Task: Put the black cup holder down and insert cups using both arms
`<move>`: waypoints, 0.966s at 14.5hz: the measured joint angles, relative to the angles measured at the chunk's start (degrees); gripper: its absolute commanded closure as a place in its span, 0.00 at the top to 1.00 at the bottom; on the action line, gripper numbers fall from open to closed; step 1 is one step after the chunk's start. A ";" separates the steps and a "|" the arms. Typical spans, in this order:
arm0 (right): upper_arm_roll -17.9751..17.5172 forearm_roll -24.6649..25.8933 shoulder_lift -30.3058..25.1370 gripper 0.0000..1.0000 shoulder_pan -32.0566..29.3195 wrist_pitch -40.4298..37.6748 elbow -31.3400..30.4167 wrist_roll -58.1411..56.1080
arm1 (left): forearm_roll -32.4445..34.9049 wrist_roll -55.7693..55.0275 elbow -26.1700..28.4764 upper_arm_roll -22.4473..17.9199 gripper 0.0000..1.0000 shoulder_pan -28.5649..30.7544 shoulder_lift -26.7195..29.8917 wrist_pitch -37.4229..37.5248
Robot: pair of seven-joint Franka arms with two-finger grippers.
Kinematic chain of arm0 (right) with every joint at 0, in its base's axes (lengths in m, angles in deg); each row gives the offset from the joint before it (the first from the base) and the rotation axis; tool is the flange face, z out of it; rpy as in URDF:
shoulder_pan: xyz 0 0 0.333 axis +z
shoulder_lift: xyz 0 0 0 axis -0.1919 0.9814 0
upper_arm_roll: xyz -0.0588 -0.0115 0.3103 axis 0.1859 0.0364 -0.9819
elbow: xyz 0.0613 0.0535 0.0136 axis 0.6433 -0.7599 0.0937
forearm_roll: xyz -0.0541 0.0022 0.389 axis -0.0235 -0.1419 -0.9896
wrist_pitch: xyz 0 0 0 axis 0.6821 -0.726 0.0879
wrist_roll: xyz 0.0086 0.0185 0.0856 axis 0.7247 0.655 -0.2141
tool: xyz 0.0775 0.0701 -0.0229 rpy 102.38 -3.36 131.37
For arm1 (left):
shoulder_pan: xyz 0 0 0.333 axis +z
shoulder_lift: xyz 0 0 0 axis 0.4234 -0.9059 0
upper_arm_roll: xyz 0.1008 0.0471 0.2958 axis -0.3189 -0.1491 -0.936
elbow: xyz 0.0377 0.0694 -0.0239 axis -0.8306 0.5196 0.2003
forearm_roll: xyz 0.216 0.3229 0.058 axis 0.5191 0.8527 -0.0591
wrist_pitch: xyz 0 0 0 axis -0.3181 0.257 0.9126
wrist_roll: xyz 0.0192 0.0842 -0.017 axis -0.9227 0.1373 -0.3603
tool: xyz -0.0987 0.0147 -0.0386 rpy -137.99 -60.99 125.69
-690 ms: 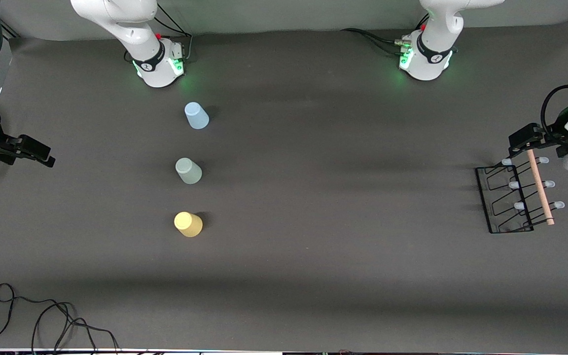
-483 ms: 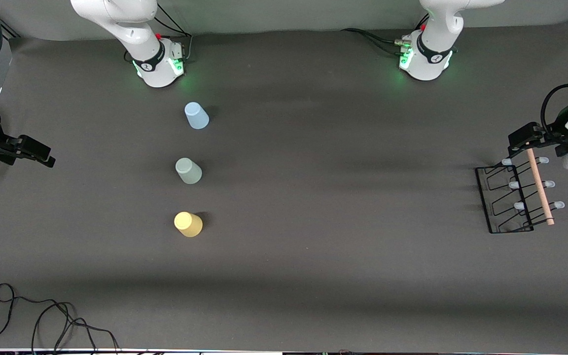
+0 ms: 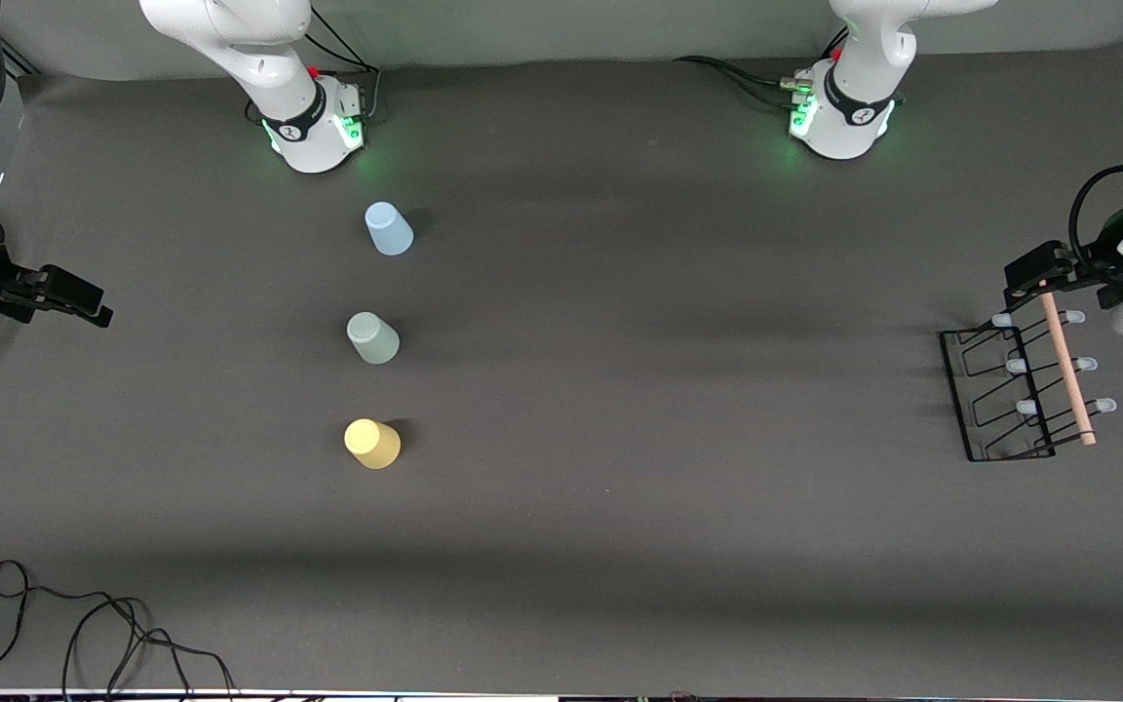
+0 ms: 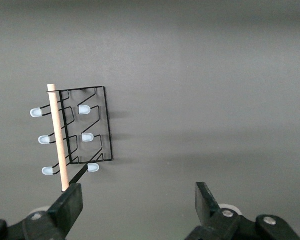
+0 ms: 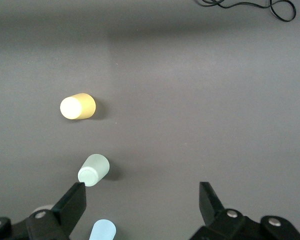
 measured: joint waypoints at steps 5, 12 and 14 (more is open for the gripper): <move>0.00 0.00 0.21 1.00 0.01 -0.12 0.00 0.00 | 0.57 0.07 0.72 -0.29 1.00 0.27 -0.01 0.13; -0.04 0.00 0.47 1.00 0.02 -0.38 -0.01 0.00 | 1.68 7.77 11.45 -0.76 1.00 9.55 0.70 -8.37; -0.04 0.00 0.56 1.00 0.02 -0.58 -0.01 0.00 | 1.69 13.63 14.69 -0.93 1.00 14.05 0.85 -12.02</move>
